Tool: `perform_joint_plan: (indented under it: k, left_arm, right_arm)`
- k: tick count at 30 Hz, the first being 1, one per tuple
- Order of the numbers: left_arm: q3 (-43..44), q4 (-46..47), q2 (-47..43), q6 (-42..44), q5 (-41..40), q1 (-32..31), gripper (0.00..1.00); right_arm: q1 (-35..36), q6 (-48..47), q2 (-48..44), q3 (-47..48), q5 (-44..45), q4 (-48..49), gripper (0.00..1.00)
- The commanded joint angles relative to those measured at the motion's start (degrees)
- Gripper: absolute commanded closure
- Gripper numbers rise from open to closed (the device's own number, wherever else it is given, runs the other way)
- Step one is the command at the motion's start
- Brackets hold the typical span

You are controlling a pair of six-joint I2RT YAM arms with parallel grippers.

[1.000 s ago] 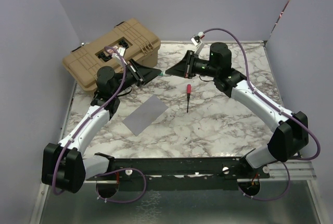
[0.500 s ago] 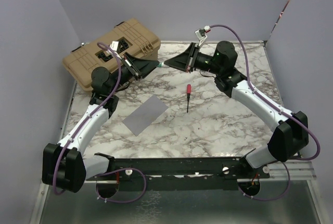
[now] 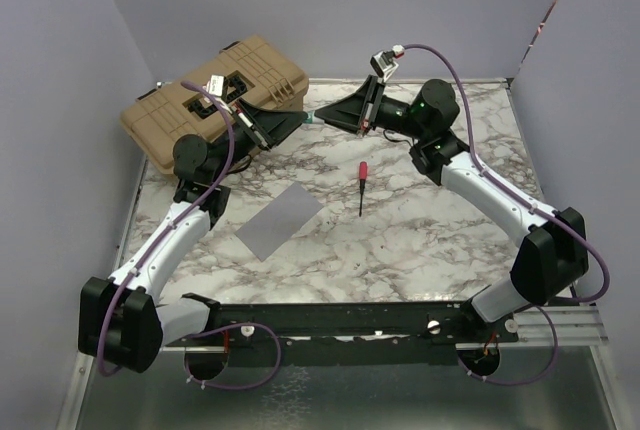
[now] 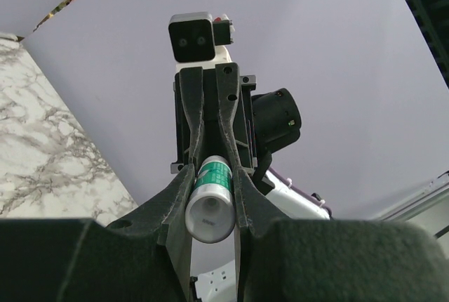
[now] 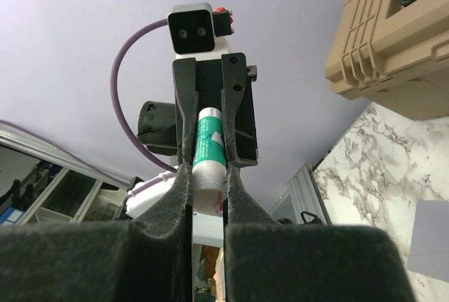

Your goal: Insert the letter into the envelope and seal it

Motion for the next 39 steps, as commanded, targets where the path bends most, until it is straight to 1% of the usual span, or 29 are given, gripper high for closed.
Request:
perform_joint_plan:
  k: [1,7,27,30,33,39]
  left_arm:
    - [-0.3,0.3,0.7,3.6,3.6,-3.7,1.0]
    - [-0.8,0.3,1.9,3.4,6.7,-4.1,1.0]
    - [-1.2,-1.4,5.6,4.7,7.2,-9.1,1.0]
    - [-0.5,-2.1,6.1,5.5,7.1,-9.2,1.0]
    - [0.4,-3.8,6.8,6.6,7.1,-9.5,1.0]
    - [0.7,-4.9,8.4,7.3,7.8,-11.0,1.0]
  right_arm:
    - [2.3,2.7,1.3,1.3,-4.5,4.1,1.0]
    - [2.8,3.3,1.4,2.5,-6.8,3.8,1.0]
    - [4.5,4.2,4.7,5.8,-8.4,5.5,1.0]
    - [5.1,3.9,5.3,6.1,-8.4,4.5,1.0]
    - [5.8,2.3,5.6,6.6,-7.9,1.6,1.0]
    - [6.4,2.6,6.5,7.3,-7.3,1.6,1.0]
